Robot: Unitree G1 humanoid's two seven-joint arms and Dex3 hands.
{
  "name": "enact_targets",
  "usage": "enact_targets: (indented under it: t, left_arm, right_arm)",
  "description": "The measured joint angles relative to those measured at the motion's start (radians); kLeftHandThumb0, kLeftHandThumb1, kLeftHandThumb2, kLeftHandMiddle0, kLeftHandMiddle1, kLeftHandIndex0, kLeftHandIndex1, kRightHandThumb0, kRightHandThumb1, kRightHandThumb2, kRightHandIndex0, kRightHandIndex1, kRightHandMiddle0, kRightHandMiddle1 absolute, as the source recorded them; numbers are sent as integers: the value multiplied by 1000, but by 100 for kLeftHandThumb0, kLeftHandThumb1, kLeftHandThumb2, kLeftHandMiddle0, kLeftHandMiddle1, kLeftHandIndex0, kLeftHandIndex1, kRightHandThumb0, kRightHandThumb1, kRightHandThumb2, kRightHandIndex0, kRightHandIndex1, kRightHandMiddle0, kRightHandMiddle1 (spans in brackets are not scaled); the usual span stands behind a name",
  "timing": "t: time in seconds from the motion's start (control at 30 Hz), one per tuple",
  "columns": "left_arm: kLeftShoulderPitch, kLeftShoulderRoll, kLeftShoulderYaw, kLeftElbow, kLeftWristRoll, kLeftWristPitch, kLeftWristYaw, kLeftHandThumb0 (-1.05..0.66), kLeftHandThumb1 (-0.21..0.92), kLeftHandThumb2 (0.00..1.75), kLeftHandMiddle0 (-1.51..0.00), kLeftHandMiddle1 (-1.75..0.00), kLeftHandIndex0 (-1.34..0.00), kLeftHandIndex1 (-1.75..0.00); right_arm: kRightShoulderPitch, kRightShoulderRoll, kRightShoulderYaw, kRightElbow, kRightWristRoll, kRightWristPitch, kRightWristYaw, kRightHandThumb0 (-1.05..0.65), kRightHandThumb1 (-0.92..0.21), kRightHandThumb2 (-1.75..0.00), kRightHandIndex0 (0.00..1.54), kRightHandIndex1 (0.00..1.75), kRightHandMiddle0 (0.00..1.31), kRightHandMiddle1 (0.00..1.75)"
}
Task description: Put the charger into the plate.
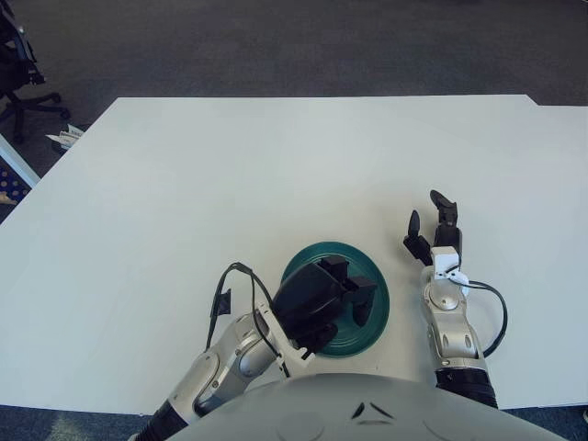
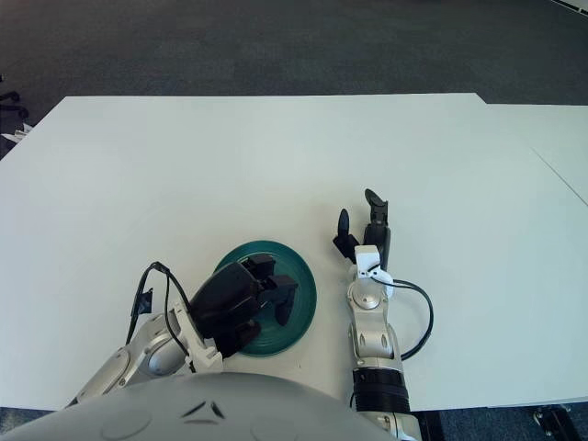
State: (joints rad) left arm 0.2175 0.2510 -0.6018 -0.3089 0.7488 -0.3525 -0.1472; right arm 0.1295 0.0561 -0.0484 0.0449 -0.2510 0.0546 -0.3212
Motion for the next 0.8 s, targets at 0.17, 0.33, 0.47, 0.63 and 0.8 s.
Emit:
enact_targets:
  t: [0.17,0.33,0.47,0.63,0.8]
  left_arm:
    - [20,7,8,-62,-71,29,-54,-75,83,60,-24,-131,-18,-130]
    - [42,22,21,-119,-73,43,-61,-95,91,75,-26,-40,-4,-89]
    - [42,25,25,-126,-58,44,-61,-101,92,86,-19,-11,-1,-58]
    - [38,26,34,-133,-52,46,-62,-104,92,95,-8,-3,0,-27]
    - [34,26,50,-146,-62,51,-63,-105,92,98,-2,-1,0,-10]
  right_arm:
    - [-6,1,4,3,0,0,0,-66,-92,-87,19,2,0,55]
    - [-12,1,-2,12,2,-3,0,-67,-92,-87,20,2,0,55]
    - [-42,0,-15,50,8,-14,1,-68,-92,-87,21,2,0,54]
    - [-64,0,-26,84,14,-42,1,-70,-92,-88,21,1,0,49]
    - [-70,0,-28,108,15,-76,3,-70,-92,-88,20,0,0,46]
